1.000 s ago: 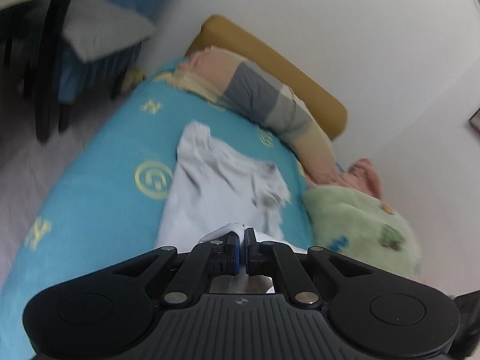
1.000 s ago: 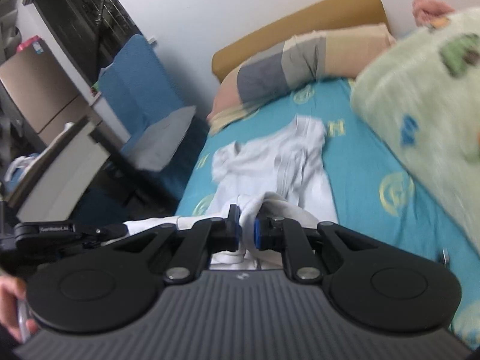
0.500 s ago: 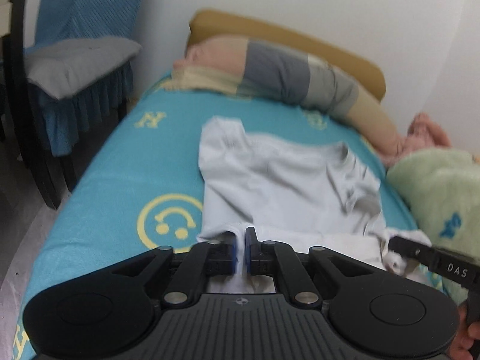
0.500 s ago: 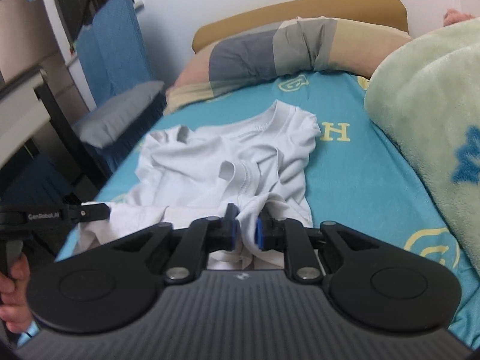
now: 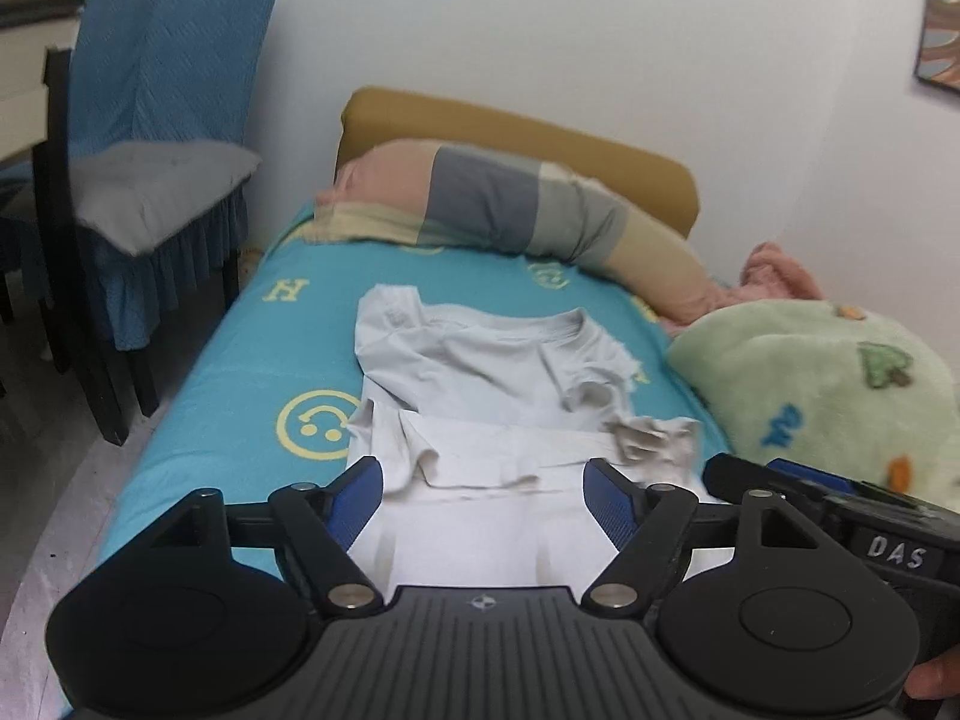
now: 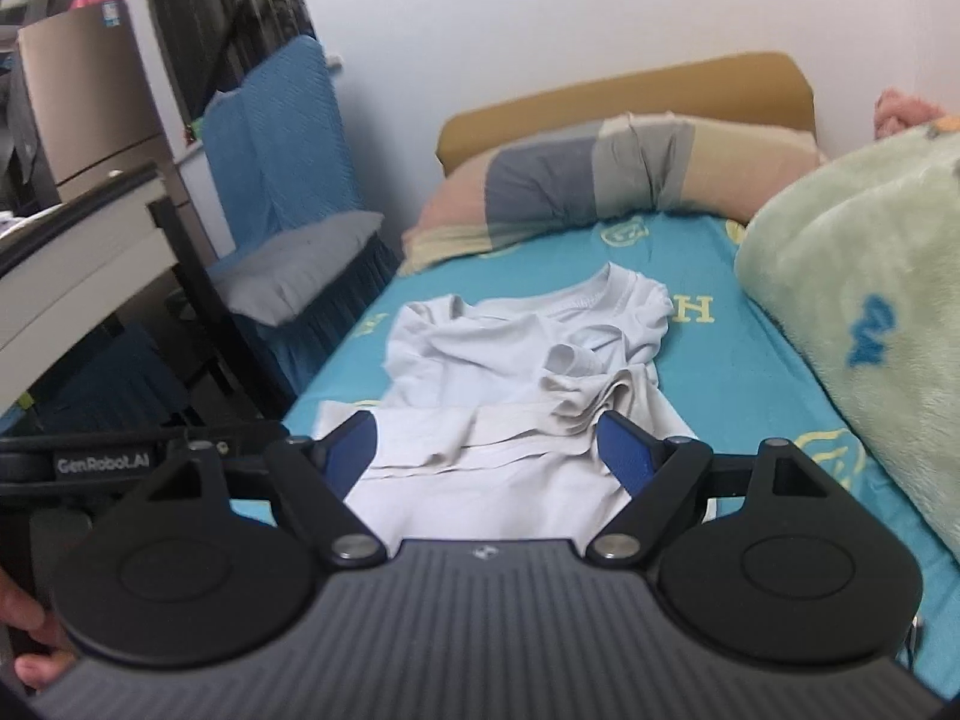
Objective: Fold clothes
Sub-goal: 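Release the hem with both grippers and pull them back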
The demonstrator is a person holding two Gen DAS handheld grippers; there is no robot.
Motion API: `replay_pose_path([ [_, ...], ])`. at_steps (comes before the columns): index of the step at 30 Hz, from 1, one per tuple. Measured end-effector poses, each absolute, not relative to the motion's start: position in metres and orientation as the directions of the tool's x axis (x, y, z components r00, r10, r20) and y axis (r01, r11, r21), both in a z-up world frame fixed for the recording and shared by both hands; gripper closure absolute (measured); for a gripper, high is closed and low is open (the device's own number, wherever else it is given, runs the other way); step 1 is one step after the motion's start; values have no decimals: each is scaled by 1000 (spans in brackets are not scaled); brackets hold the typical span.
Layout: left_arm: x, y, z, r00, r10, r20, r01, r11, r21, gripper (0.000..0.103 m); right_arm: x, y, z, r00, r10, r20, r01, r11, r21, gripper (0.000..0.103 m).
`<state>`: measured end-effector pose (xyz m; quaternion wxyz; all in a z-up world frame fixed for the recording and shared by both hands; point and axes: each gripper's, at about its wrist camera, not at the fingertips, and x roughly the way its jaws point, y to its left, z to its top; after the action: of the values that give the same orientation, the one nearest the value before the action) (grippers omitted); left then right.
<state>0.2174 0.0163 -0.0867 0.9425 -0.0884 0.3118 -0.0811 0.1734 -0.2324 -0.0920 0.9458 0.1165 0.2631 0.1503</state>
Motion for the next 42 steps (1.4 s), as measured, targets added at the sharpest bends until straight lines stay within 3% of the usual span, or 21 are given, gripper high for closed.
replay_pose_path([
  [7, 147, 21, -61, 837, -185, -515, 119, 980, -159, 22, 97, -233, -63, 847, 336, -413, -232, 931, 282, 21],
  [12, 127, 20, -63, 830, -220, -513, 137, 971, -195, 22, 68, -239, -59, 846, 336, -415, -197, 919, 343, 21],
  [42, 131, 3, -86, 789, -215, -576, 145, 976, -165, 20, 71, -244, -68, 870, 222, -440, -105, 956, 275, 21],
])
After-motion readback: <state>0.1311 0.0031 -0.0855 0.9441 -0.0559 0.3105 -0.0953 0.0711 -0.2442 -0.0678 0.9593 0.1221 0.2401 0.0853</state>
